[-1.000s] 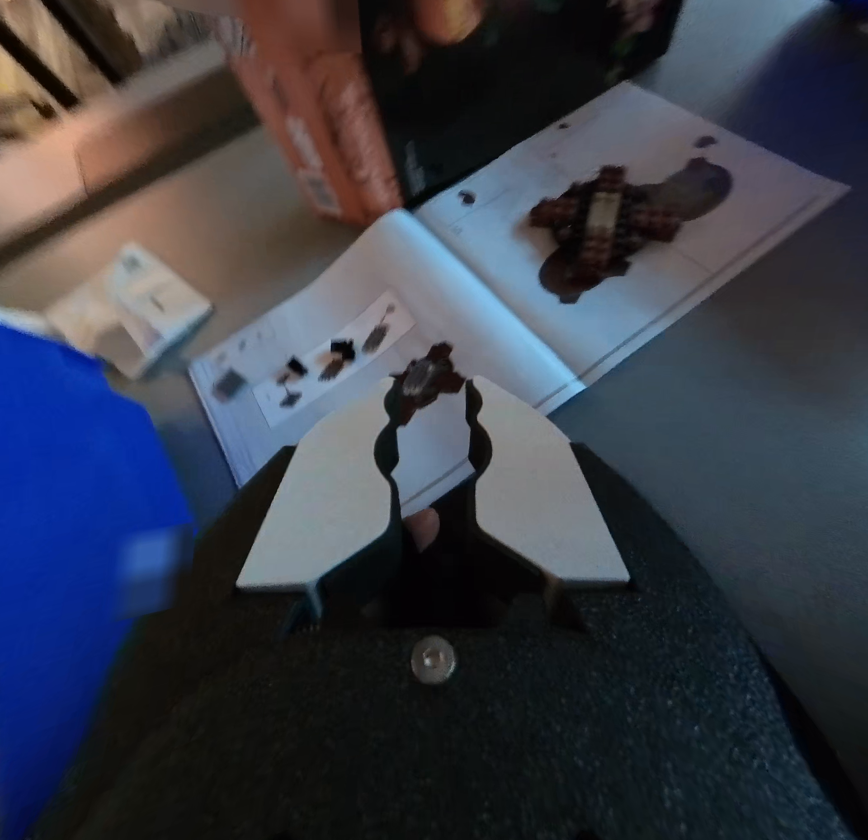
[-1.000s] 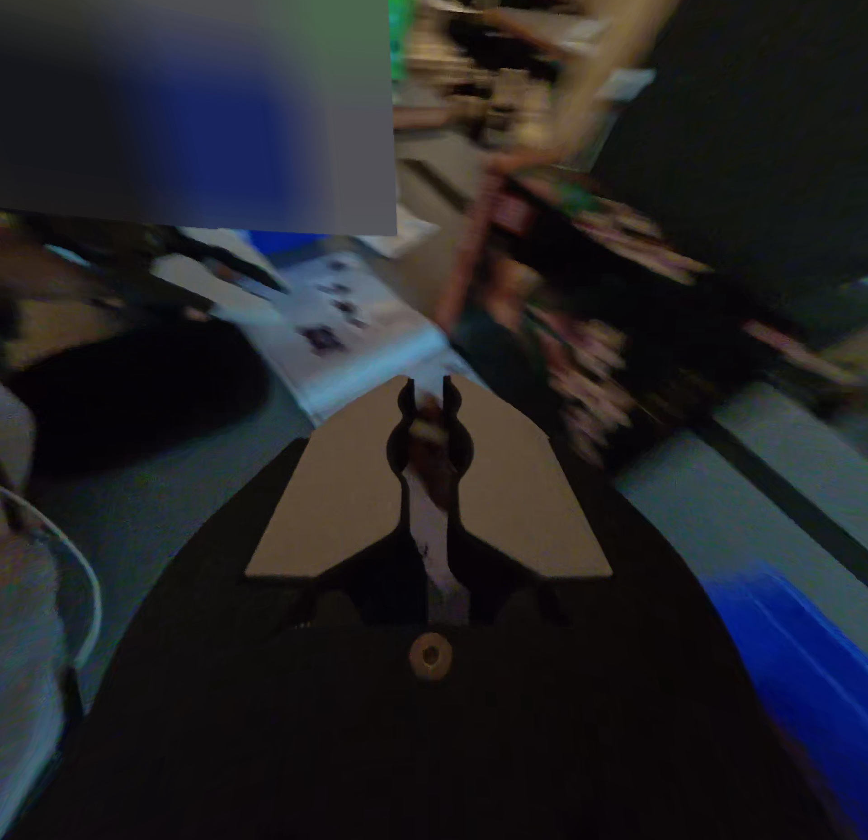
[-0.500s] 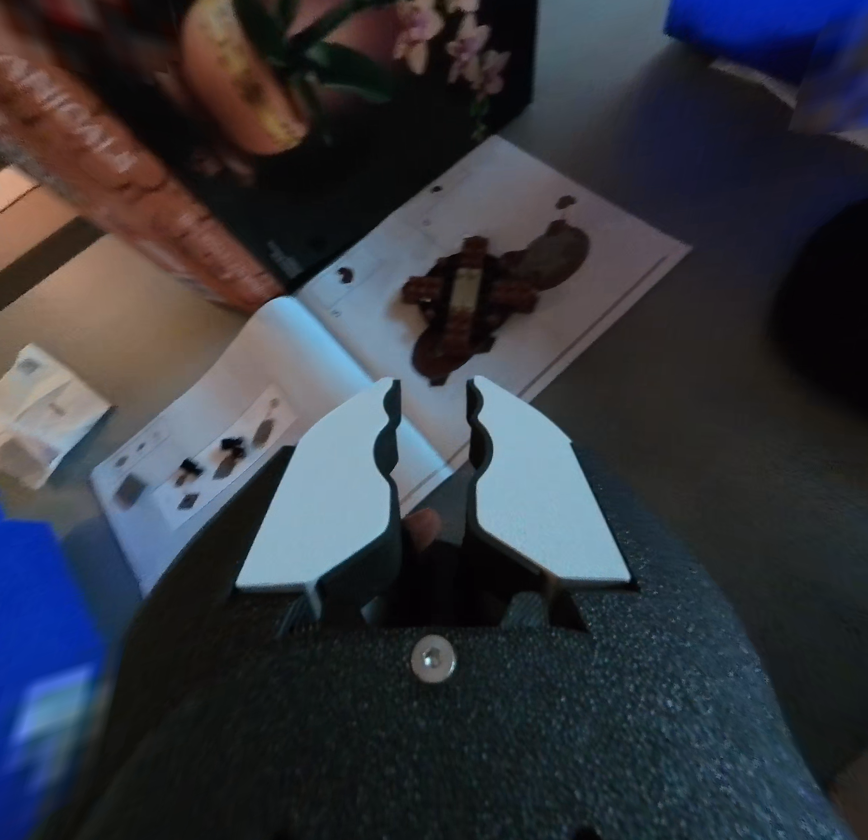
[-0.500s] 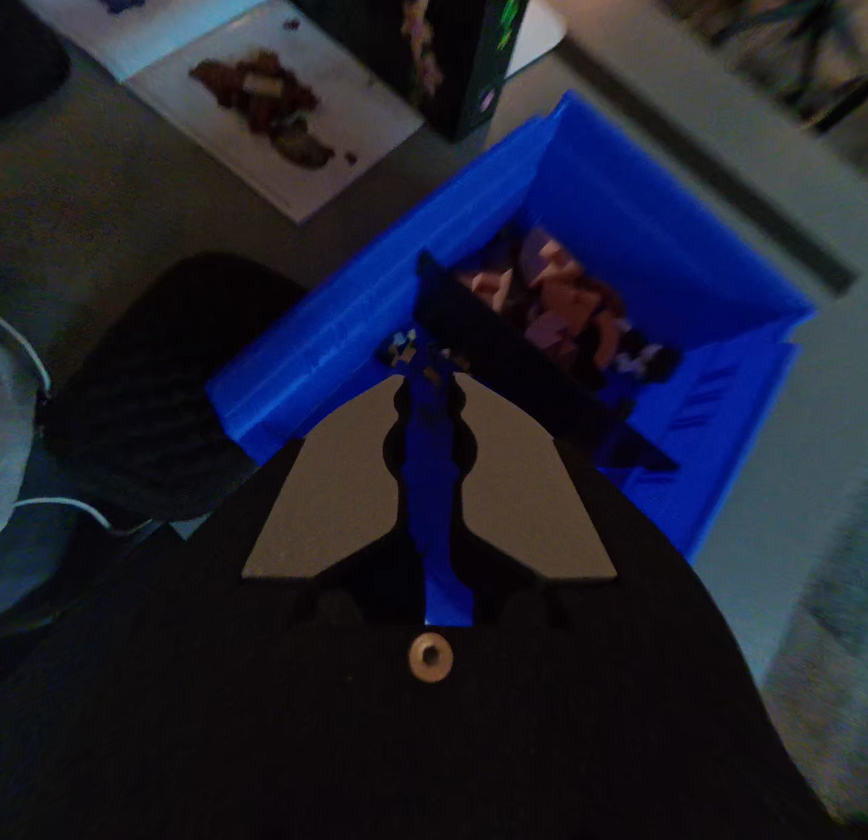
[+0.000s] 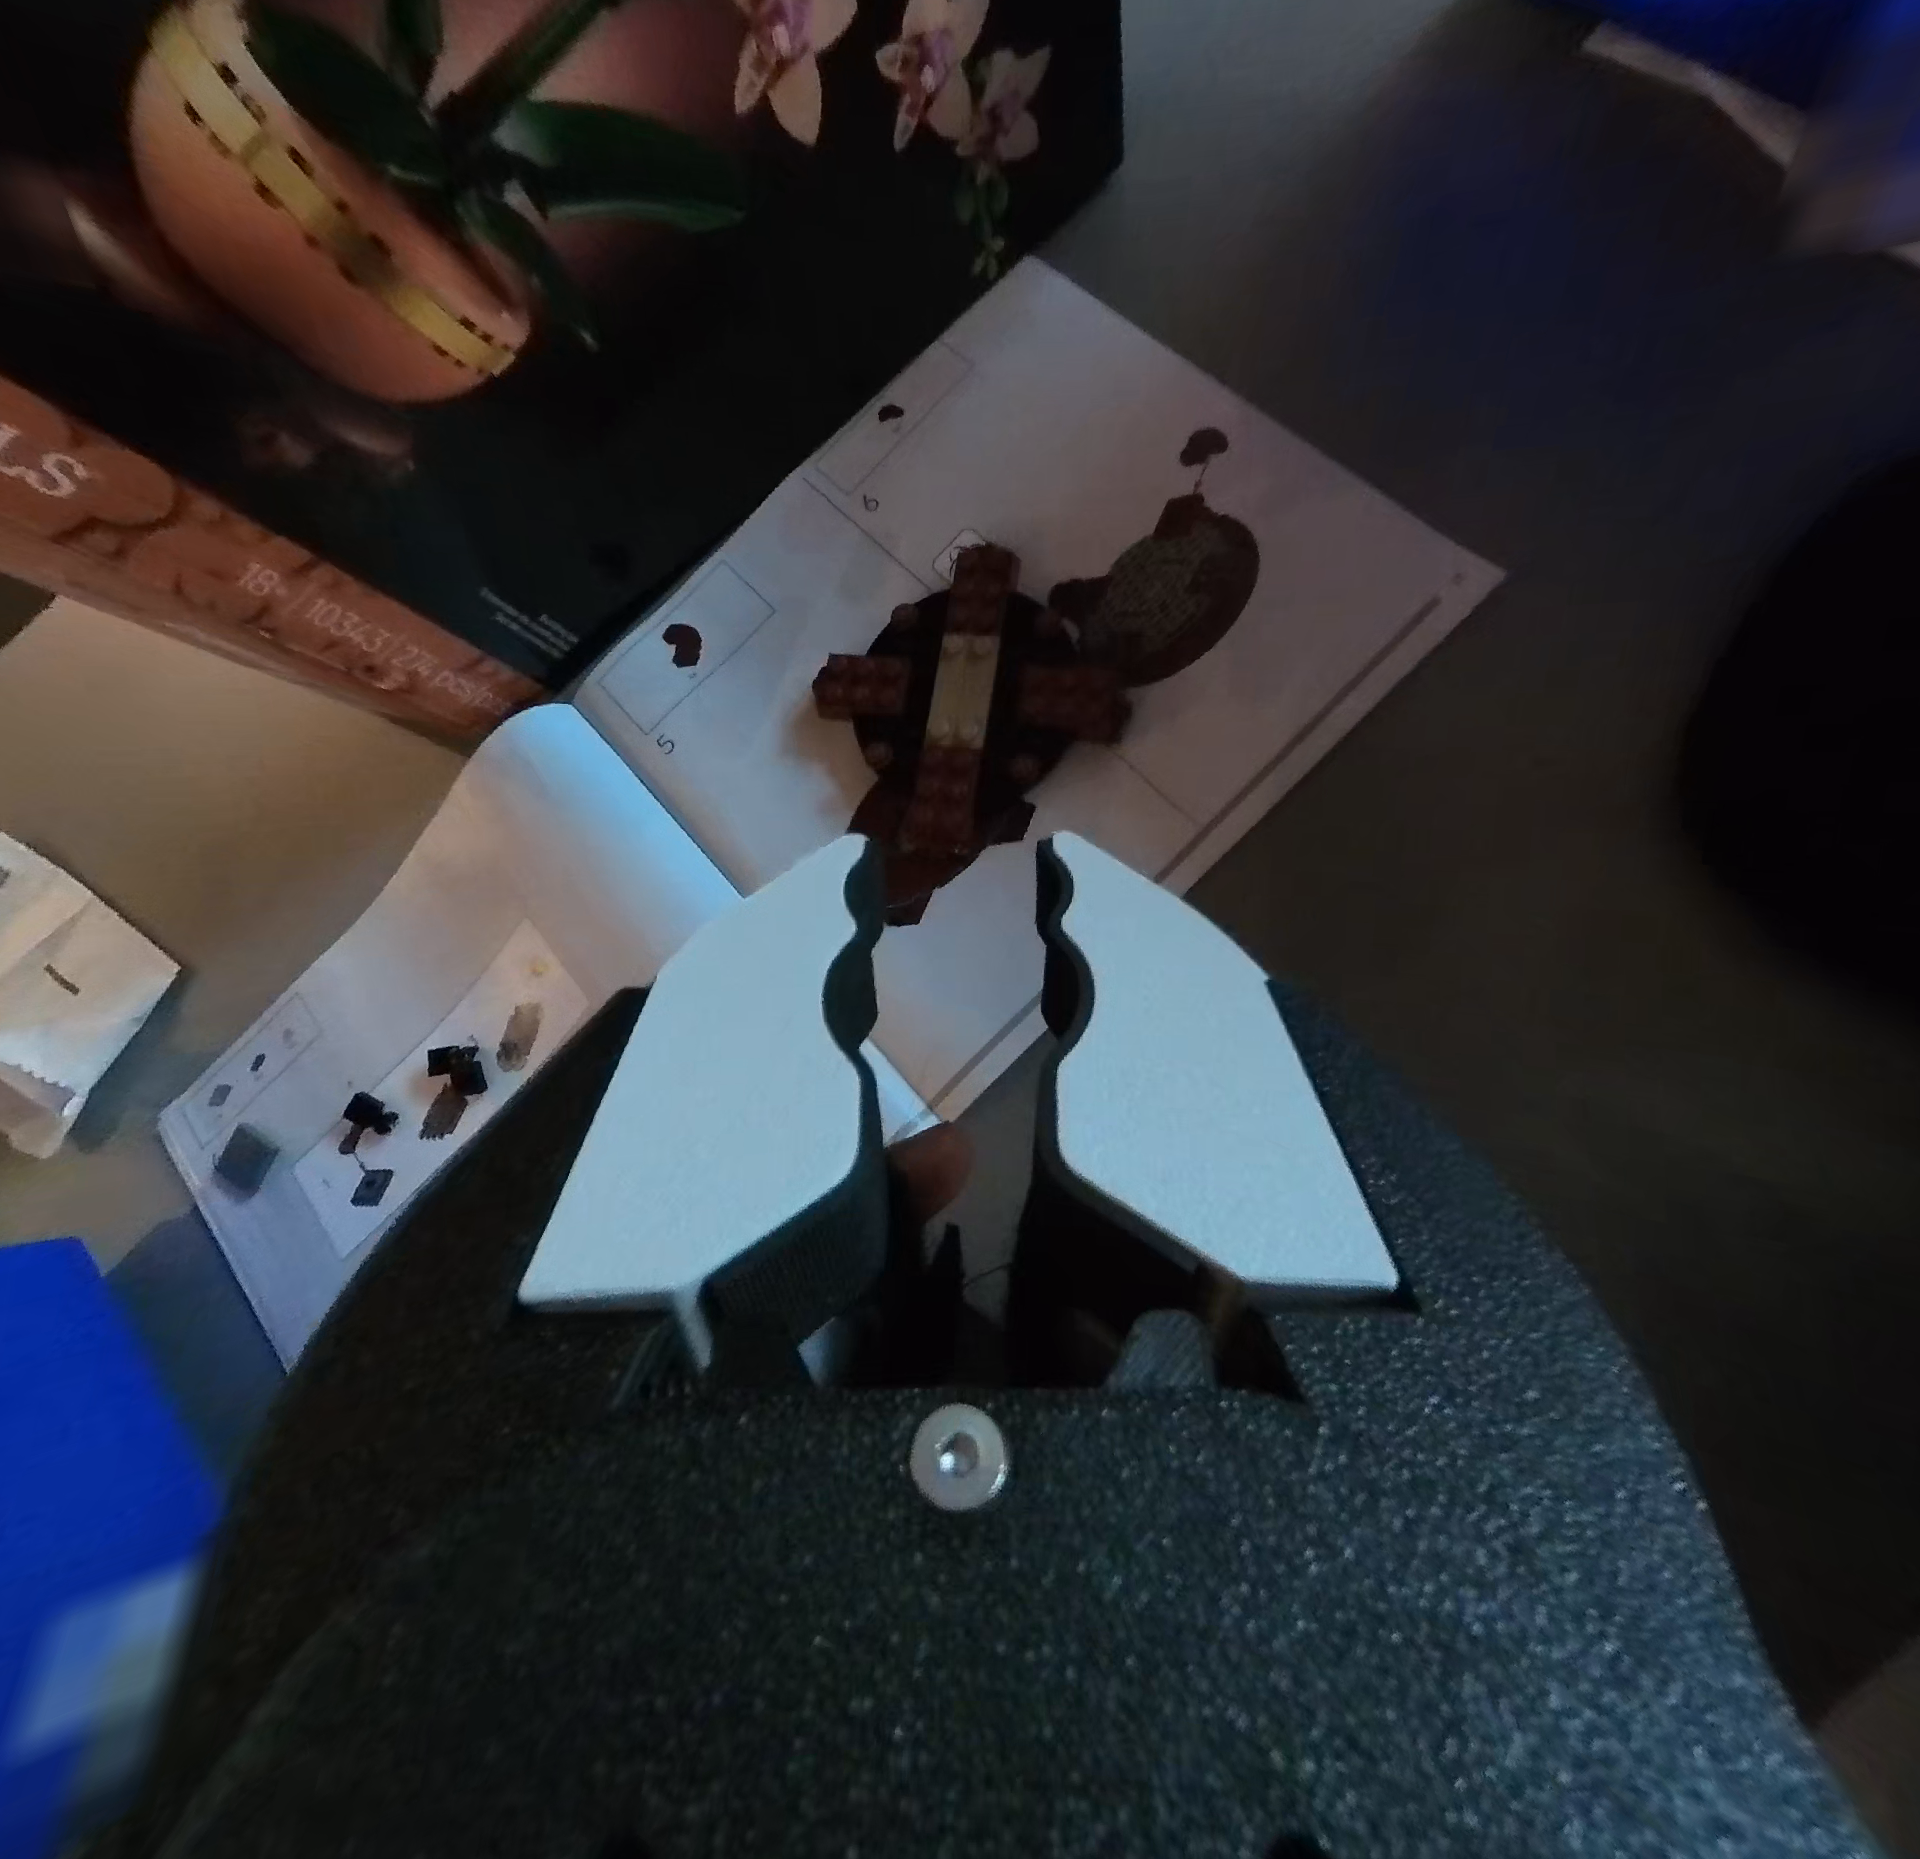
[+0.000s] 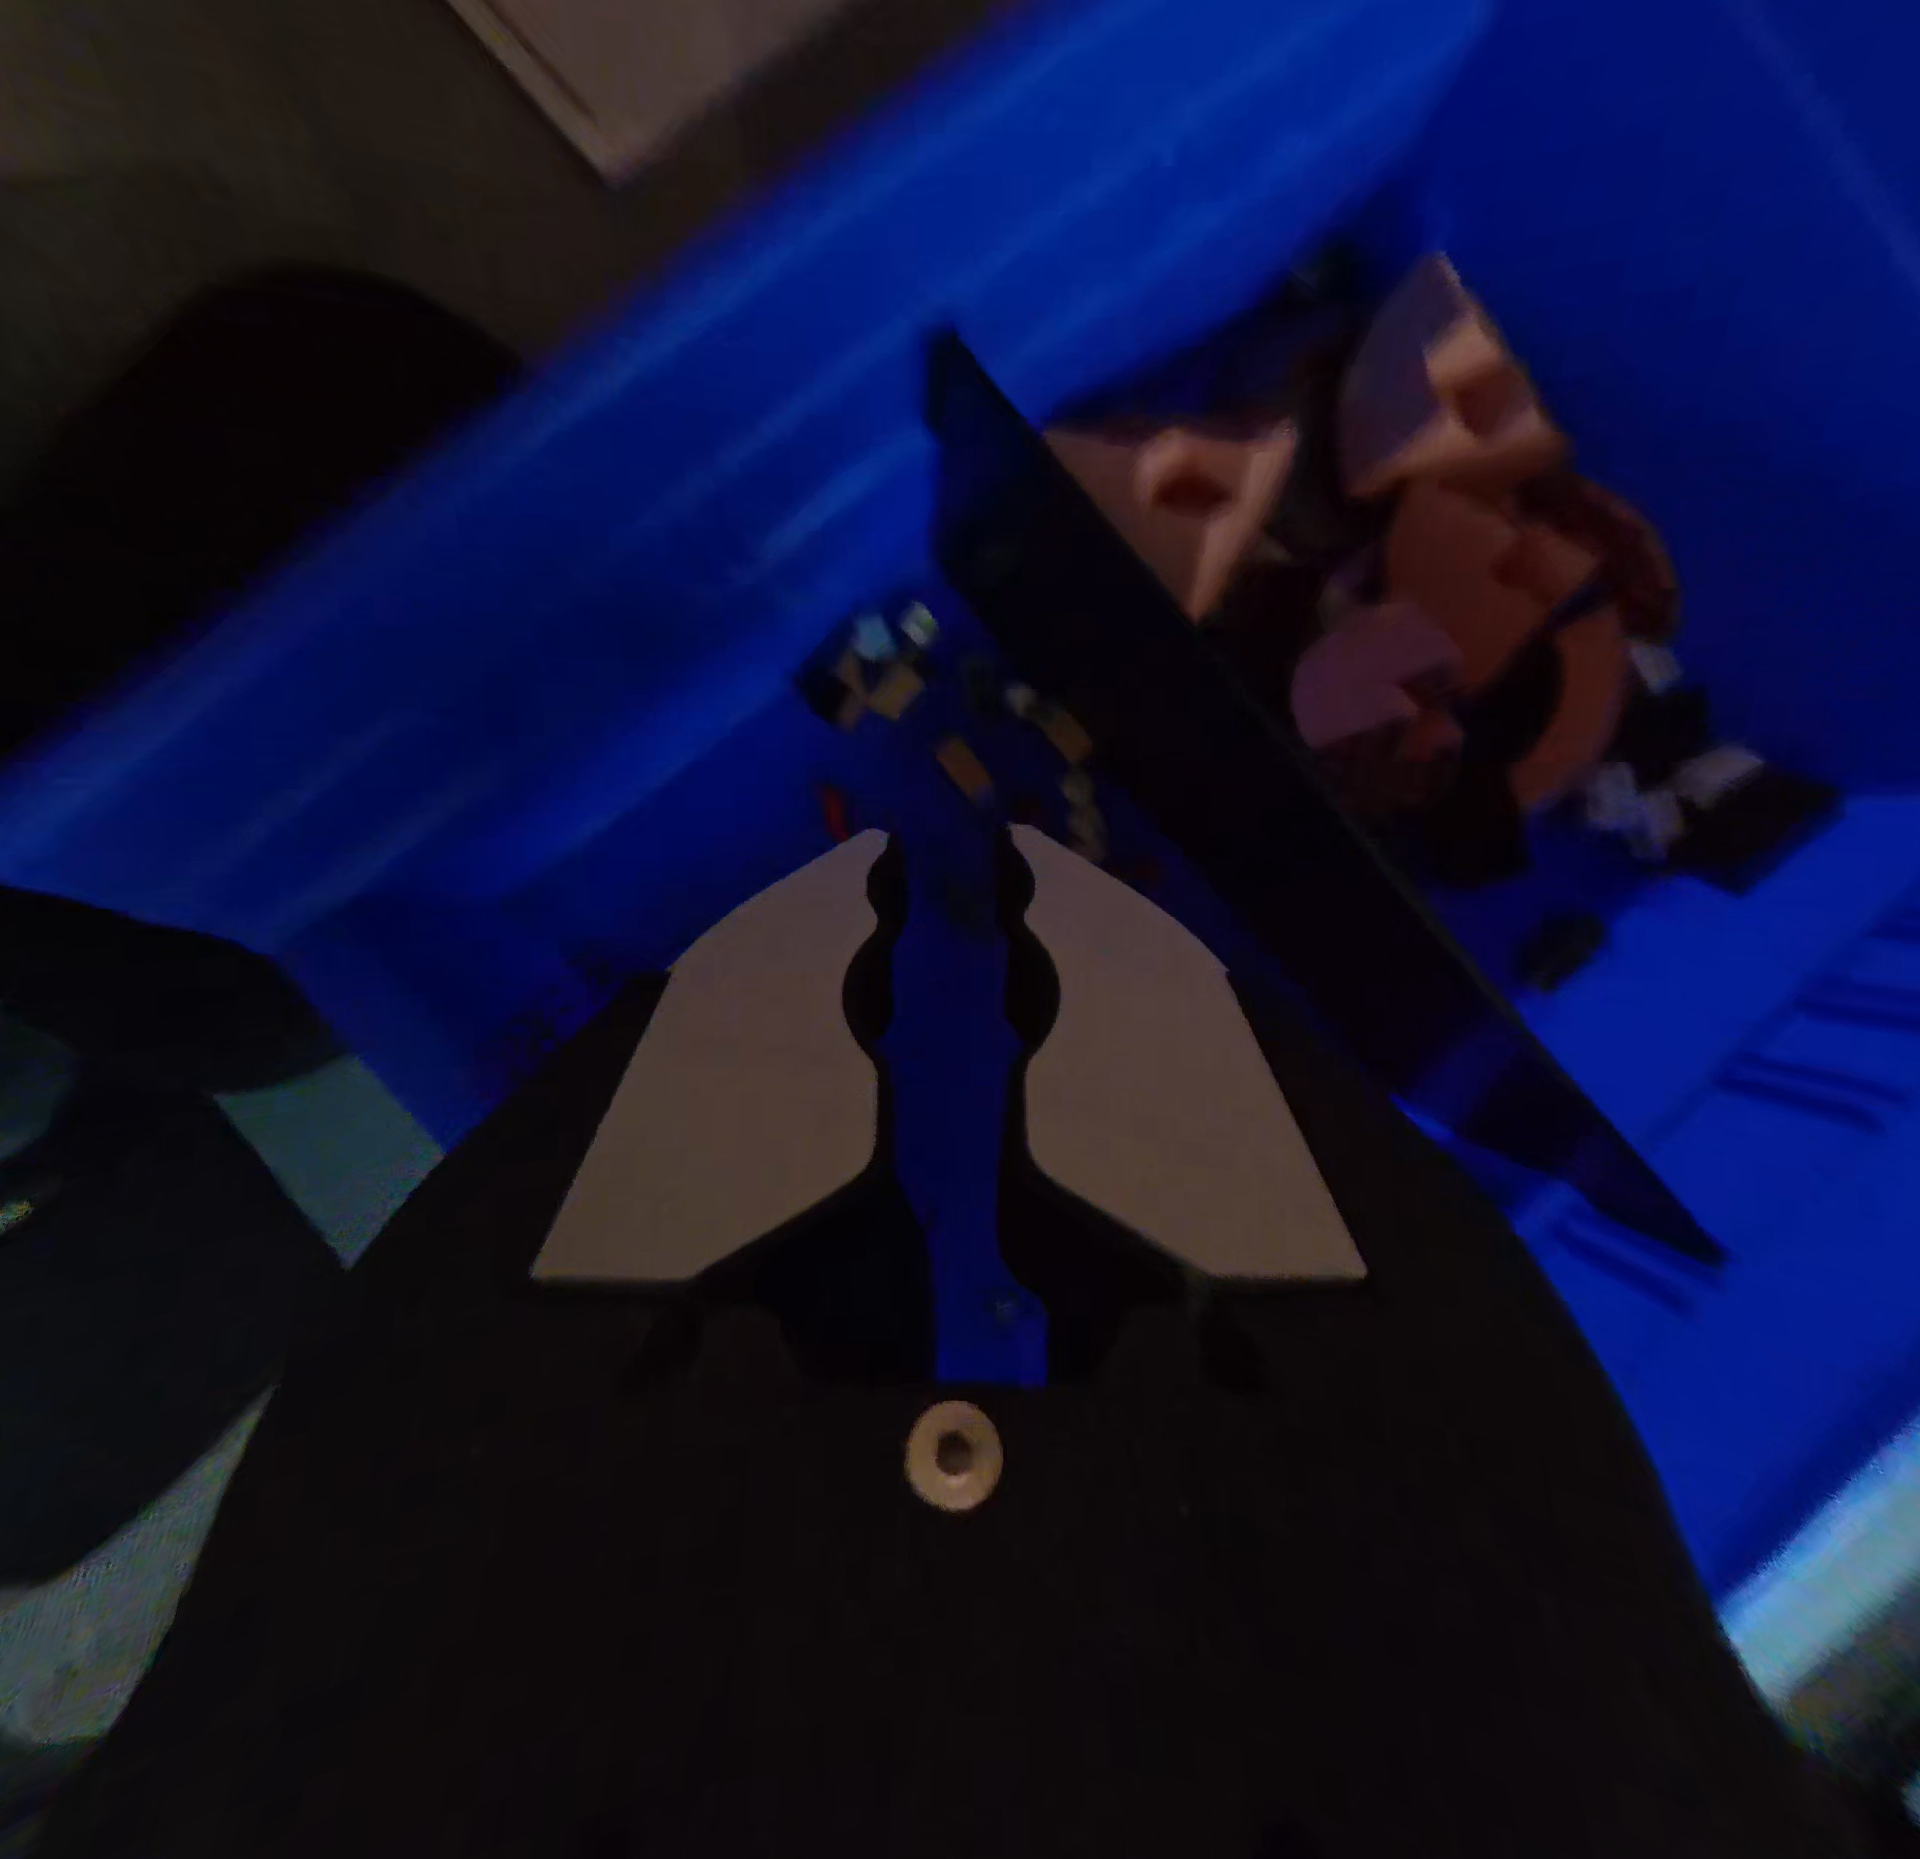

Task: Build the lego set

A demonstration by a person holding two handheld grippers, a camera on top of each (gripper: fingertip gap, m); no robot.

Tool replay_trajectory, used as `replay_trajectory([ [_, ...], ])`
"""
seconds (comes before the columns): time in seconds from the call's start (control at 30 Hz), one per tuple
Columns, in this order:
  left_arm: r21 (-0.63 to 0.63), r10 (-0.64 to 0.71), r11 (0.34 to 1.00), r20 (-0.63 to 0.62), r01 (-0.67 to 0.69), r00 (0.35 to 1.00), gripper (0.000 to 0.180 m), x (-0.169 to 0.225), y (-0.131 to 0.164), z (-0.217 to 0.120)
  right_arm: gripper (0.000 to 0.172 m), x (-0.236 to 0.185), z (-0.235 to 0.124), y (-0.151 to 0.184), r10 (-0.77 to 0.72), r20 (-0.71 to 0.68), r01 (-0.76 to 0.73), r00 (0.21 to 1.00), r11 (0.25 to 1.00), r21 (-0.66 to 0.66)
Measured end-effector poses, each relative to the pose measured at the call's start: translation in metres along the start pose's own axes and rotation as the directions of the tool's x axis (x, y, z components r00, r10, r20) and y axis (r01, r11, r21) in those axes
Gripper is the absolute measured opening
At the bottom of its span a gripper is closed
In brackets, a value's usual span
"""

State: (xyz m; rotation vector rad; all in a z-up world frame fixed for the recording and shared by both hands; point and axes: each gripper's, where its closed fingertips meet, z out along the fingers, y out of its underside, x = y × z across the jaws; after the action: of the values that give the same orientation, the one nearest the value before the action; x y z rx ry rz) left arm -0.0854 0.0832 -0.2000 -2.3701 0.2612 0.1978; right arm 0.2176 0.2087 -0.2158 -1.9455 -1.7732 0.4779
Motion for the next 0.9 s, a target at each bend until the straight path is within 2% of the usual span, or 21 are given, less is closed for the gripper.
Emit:
replay_trajectory([
  [0.1, -0.007, 0.003, 1.000, 0.003, -0.003, 1.000, 0.028, -0.002, 0.001, 0.000, 0.014, 0.019, -0.010, 0.019, 0.062, -0.086, -0.067, 0.994, 0.996, -0.051],
  [0.17, 0.000, 0.007, 1.000, -0.006, -0.007, 1.000, 0.028, -0.002, -0.001, 0.001, 0.012, 0.022, -0.018, 0.023, 0.097, -0.100, -0.101, 0.990, 0.994, -0.039],
  [0.23, 0.000, 0.008, 1.000, -0.017, -0.008, 1.000, 0.029, -0.002, -0.001, 0.002, 0.009, 0.006, -0.016, 0.009, 0.081, -0.020, -0.081, 0.996, 0.996, 0.031],
  [0.3, -0.006, 0.016, 1.000, -0.024, -0.016, 1.000, 0.029, -0.002, 0.000, 0.006, 0.008, -0.021, -0.004, -0.007, 0.030, 0.119, -0.039, 0.992, 0.996, 0.076],
  [0.37, -0.016, 0.022, 1.000, -0.027, -0.023, 0.999, 0.029, -0.003, 0.001, 0.009, 0.008, -0.040, 0.011, -0.013, -0.025, 0.215, 0.012, 0.976, 0.998, 0.062],
  [0.43, -0.013, 0.020, 1.000, -0.032, -0.021, 0.999, 0.030, -0.003, 0.000, 0.010, 0.008, -0.047, 0.024, -0.017, -0.050, 0.254, 0.040, 0.966, 0.998, 0.046],
  [0.53, -0.005, 0.014, 1.000, -0.034, -0.014, 0.999, 0.030, -0.004, 0.000, 0.011, 0.008, -0.042, 0.037, -0.015, -0.041, 0.254, 0.043, 0.966, 0.999, -0.004],
  [0.9, -0.017, -0.002, 1.000, -0.044, 0.001, 0.999, 0.030, -0.006, 0.006, 0.017, 0.009, -0.035, 0.052, -0.011, -0.081, 0.241, 0.093, 0.967, 0.995, -0.041],
])
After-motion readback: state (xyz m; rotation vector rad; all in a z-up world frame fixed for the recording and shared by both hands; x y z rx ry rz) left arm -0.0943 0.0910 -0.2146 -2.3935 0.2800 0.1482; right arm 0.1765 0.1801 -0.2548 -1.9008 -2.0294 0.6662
